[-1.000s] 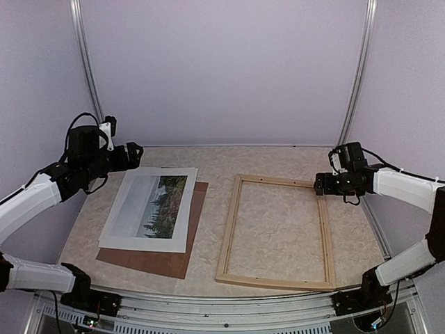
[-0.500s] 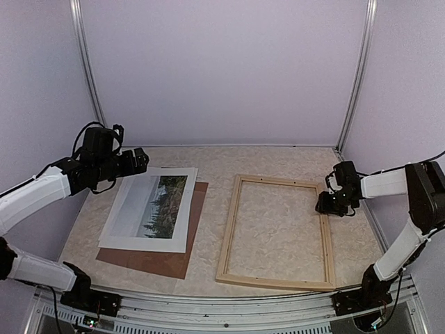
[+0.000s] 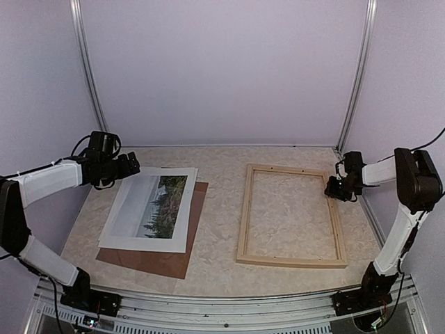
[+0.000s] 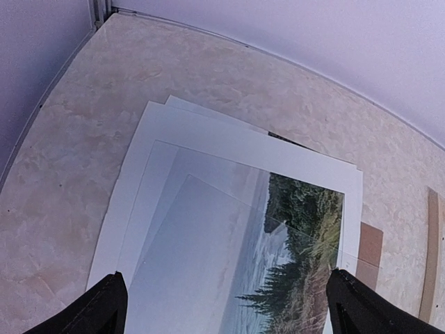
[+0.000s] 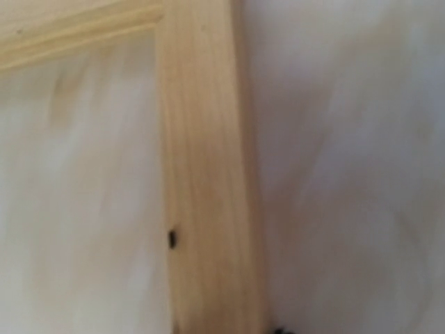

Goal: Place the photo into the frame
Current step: Move the frame body to the center of the board, then move the glass panel to the mat board.

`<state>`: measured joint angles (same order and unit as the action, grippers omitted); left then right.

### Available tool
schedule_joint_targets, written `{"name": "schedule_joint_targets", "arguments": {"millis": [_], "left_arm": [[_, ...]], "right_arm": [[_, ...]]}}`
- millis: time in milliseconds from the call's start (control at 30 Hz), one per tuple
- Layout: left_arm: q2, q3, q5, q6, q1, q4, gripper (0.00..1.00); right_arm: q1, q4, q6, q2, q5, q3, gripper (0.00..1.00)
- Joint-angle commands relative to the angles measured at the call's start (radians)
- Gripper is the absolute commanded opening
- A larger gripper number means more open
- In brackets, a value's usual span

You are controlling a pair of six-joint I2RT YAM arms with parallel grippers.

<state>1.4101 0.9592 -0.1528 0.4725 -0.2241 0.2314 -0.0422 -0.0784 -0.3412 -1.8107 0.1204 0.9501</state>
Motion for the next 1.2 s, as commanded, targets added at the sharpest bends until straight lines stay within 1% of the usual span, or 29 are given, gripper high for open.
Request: {"name": "schedule_joint_targets", "arguments": {"millis": [0,67,100,133,167,200,233,300,400,567,667,800,933,1033,1167], "left_arm": [[0.070,-0.008,0.023,0.021,0.048,-0.056,0.99],[0.105,-0.011,0.034,0.015,0.054,-0.044,0.99],[0.115,-0.016,0.039,0.014,0.054,-0.038,0.99],[0.126,-0.026,0.048,0.016,0.054,-0.035,0.99],[0.130,-0.040,0.057,0.019,0.053,-0.037,0.99],[0.129,-0.062,0.061,0.024,0.052,-0.043,0.99],[0.124,-0.084,0.058,0.029,0.051,-0.049,0.99],[0.112,-0.129,0.027,0.040,0.053,-0.057,0.99],[0.115,-0.168,0.004,0.044,0.058,-0.062,0.99],[0.158,-0.197,-0.014,0.045,0.055,-0.065,0.99],[0.163,-0.218,-0.032,0.052,0.044,-0.066,0.99],[0.155,-0.250,-0.069,0.060,0.040,-0.072,0.99],[0.172,-0.252,-0.058,0.061,0.028,-0.078,0.99],[0.177,-0.261,-0.042,0.066,0.014,-0.079,0.99],[0.142,-0.300,-0.040,0.092,-0.021,-0.081,0.99]], "right_arm": [[-0.043,-0.012,-0.028,-0.124,-0.019,0.132,0.26],[-0.044,-0.043,-0.016,-0.142,-0.025,0.176,0.41],[-0.044,-0.048,-0.014,-0.133,-0.035,0.176,0.54],[-0.044,-0.045,-0.011,-0.113,-0.048,0.164,0.63],[-0.043,-0.038,-0.005,-0.082,-0.059,0.143,0.76],[-0.041,-0.031,-0.003,-0.049,-0.072,0.120,0.84],[-0.037,-0.026,0.003,-0.009,-0.086,0.095,0.88],[-0.020,-0.030,0.012,0.070,-0.102,0.055,0.91],[0.036,-0.066,0.029,0.182,-0.139,0.024,0.92],[0.232,-0.120,0.034,0.289,-0.122,-0.012,0.92],[0.348,-0.131,0.023,0.318,-0.060,-0.021,0.92],[0.500,-0.131,-0.002,0.314,-0.007,-0.018,0.92],[0.615,-0.118,-0.034,0.271,0.017,0.000,0.91],[0.687,-0.113,-0.052,0.233,0.005,0.025,0.92],[0.749,-0.097,-0.076,0.182,0.016,0.055,0.91]]}}
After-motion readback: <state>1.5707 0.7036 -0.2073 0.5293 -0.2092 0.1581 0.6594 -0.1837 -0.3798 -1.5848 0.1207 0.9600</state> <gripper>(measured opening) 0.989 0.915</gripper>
